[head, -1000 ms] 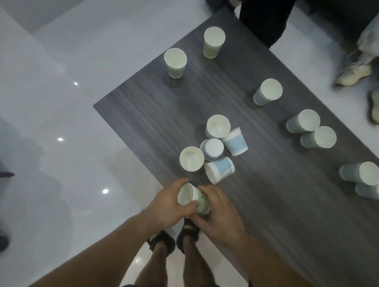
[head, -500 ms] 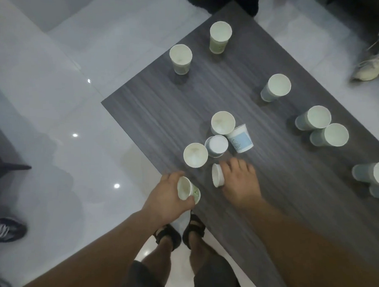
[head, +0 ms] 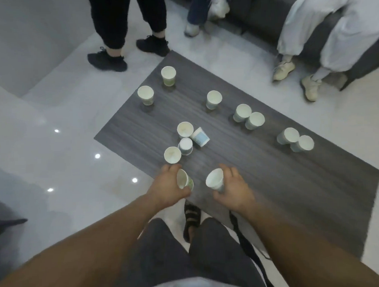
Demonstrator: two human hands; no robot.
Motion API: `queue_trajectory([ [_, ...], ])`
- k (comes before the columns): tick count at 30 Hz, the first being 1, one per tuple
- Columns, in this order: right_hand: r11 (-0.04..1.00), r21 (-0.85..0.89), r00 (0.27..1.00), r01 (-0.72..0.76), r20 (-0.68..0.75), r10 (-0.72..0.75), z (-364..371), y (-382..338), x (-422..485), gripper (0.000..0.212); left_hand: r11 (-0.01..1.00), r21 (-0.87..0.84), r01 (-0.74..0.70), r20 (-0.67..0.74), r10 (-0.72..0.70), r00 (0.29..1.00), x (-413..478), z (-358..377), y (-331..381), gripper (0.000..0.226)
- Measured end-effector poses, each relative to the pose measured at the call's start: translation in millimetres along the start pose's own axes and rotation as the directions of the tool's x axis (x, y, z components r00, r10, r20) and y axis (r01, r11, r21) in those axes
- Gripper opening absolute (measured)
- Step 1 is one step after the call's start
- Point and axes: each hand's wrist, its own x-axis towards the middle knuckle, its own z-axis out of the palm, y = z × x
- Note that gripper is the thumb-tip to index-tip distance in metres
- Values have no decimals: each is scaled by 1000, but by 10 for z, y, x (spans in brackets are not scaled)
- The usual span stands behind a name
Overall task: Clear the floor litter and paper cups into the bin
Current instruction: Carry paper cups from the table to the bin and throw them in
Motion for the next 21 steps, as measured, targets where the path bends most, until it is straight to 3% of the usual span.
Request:
queue_trajectory([
  [6,979,186,971,-87,-206,125,-73,-299,-1002,73,976,122,-181,40,177,983,-575,-227,244,71],
  [12,910,377,839,-174,-426,337,-1,-352,-2029,78,892,312,-327,140,297,944,-982,-70,534,67],
  [15,886,412,785,-212,-469,405,7,-160,-2611,87,831,335,-445,252,376,892,-1239,207,826,71],
  [21,791,518,645,-324,-491,586,249,470,-3763,72,635,405,-658,402,523,752,-1855,996,1684,79],
])
